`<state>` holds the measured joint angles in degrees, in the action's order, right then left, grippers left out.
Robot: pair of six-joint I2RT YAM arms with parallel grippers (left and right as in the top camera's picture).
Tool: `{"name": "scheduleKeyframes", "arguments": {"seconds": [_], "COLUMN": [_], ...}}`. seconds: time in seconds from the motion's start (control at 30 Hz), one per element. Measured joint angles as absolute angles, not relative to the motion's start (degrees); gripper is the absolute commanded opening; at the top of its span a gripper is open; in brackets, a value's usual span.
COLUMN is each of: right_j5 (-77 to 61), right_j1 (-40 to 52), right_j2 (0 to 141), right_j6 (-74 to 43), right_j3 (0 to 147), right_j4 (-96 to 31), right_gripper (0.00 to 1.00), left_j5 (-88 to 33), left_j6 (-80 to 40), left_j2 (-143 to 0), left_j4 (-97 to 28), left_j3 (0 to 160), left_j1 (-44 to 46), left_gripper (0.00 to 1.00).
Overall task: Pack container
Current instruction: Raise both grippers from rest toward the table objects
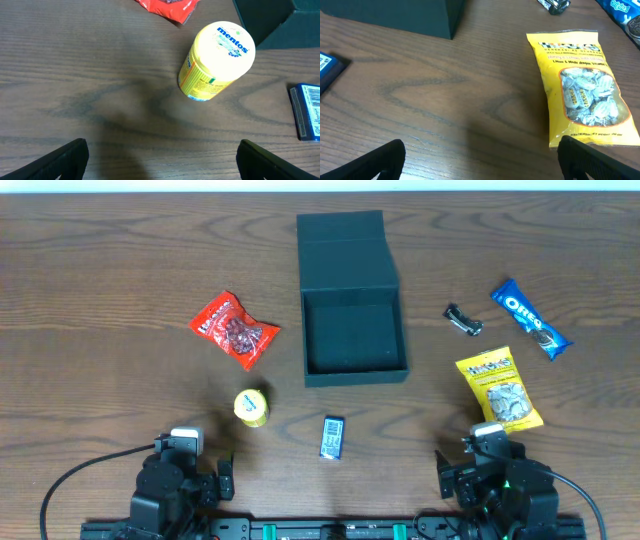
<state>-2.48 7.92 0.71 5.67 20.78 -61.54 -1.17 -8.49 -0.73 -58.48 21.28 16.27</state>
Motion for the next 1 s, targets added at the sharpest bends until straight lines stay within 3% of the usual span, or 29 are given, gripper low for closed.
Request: {"name": "scheduleKeyframes", "arguments": {"seconds": [0.47, 0.77, 1.0], "right_j5": [-2.0, -3.2, -7.0], "right_j1": [8.3, 8.5, 8.5], "right_j2": [0.7, 0.7, 0.7], "right_j6": [5.7, 5.2, 1.9], "right_j3": [20.4, 20.1, 20.1], "right_j4": [-59.4, -46.7, -43.7], "right_gripper": [0.99, 0.99, 0.99], "left_j5": [-1.3, -5.0, -6.2], "left_j6": [-8.8, -10.5, -10.5], "left_j2": [-0.7, -0.7, -0.7], "left_j4": [-58.1, -55.3, -54.9], "left_j3": [21.1, 20.0, 20.0], "left_j1": [16.3, 16.3, 16.3], "left_gripper": [0.95, 0.95, 0.95]}}
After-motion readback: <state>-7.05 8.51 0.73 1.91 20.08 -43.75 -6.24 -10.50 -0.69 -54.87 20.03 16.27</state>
